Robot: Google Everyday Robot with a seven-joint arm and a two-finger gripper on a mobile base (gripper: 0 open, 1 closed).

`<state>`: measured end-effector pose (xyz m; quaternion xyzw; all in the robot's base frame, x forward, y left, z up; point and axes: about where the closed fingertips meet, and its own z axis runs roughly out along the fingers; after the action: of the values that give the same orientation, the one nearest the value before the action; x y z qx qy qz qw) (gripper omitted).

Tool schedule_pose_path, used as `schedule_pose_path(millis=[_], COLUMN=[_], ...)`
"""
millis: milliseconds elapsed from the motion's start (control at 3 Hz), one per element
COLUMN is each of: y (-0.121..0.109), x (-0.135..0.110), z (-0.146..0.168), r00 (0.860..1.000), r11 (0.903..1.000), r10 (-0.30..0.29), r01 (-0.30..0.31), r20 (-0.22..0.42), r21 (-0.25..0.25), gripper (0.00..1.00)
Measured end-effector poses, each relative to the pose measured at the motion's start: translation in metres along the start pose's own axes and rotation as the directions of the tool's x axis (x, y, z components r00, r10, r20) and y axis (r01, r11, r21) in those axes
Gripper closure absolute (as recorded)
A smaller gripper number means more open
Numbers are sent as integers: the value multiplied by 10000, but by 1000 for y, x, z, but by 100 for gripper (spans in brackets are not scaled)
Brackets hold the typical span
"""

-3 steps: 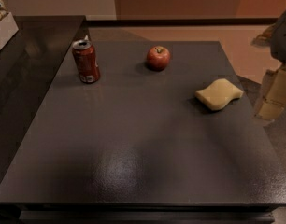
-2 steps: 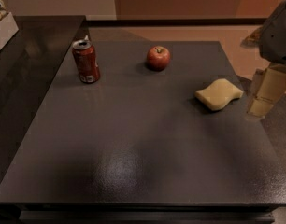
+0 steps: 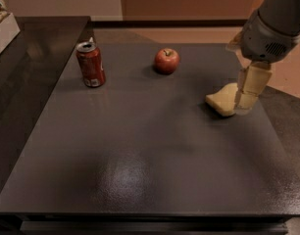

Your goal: Move sponge near coke can

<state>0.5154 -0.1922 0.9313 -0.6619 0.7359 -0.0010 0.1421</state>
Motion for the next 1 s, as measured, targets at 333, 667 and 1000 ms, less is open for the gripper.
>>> schedule_pose_path(millis=[333,667,1000], y=[-20,-33,-40], x=[0,6,18], z=[21,37,52], r00=[9991,9968,9937], r11=[9990,9970,9952], r10=[-353,-649,-857], r01=[347,627,819], r20=[-219,-463,-721], r21=[-287,-460,-539], gripper=[0,0,0])
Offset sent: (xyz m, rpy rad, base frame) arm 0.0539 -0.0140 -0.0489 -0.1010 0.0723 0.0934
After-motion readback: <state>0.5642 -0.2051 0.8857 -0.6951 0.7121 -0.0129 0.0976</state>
